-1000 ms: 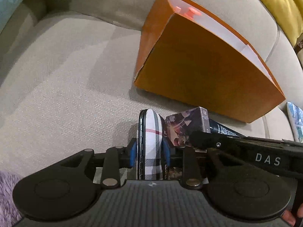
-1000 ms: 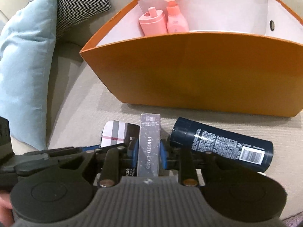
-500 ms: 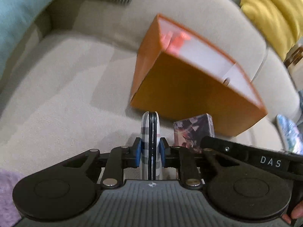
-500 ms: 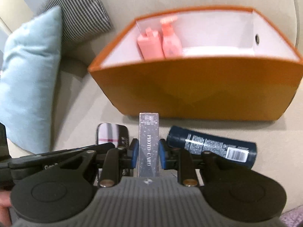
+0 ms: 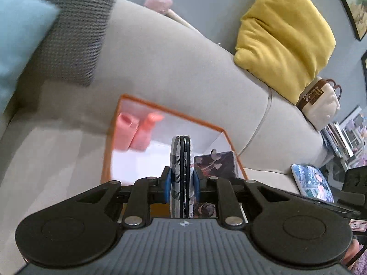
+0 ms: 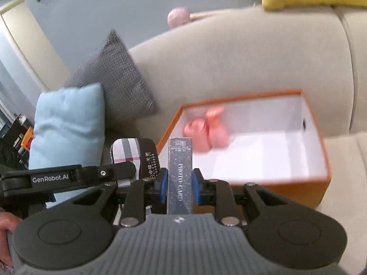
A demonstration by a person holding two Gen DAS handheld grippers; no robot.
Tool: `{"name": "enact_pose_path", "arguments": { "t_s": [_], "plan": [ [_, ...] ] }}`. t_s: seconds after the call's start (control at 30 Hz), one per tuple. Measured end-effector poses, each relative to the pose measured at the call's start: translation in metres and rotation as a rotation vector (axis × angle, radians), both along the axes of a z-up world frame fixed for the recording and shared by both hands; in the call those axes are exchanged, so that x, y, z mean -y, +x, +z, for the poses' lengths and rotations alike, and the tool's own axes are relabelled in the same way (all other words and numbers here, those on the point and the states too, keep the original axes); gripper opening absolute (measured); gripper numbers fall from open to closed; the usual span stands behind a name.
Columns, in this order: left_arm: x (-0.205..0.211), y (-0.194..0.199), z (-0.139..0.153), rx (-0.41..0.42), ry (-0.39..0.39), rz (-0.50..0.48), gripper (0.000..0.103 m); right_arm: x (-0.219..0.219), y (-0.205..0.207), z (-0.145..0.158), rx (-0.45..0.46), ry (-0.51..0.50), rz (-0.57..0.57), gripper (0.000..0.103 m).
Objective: Organize rigid objects
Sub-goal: 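Carry the tin case and photo card with both grippers over the box, then lower the tin and card into the box beside the pink items and release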
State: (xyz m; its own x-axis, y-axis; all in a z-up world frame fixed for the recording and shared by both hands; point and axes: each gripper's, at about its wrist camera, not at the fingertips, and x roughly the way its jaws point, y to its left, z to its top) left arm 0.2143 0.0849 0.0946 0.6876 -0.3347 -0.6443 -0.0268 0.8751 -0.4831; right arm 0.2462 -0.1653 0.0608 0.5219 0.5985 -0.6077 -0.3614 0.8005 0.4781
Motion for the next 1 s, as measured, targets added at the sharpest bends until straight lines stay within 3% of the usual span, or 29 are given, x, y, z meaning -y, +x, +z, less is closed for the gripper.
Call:
{"name": "enact_pose_path", "arguments": {
  "t_s": [0.13, 0.4, 0.67, 0.83, 1.0],
  "plan": [
    [0.003, 0.045, -0.014, -0.064, 0.027, -0.040, 0.021, 0.002, 0.041, -0.008, -0.006, -0.020, -0.034, 0.024],
    [0.017, 0.107, -0.070, -0.236, 0.125, -0.111, 0.021, -0.015, 0.100, -0.063, -0.121, -0.092, -0.019, 0.023],
    [0.018, 0.135, -0.117, -0.375, 0.180, -0.135, 0.021, -0.038, 0.124, -0.108, -0.222, -0.133, 0.042, 0.023],
    [0.022, 0.145, -0.129, -0.413, 0.227, -0.156, 0.022, -0.045, 0.130, -0.121, -0.262, -0.132, 0.042, 0.023],
    [0.034, 0.146, -0.128, -0.420, 0.341, -0.176, 0.026, -0.045, 0.133, -0.127, -0.282, -0.123, 0.034, 0.023]
  ]
}}
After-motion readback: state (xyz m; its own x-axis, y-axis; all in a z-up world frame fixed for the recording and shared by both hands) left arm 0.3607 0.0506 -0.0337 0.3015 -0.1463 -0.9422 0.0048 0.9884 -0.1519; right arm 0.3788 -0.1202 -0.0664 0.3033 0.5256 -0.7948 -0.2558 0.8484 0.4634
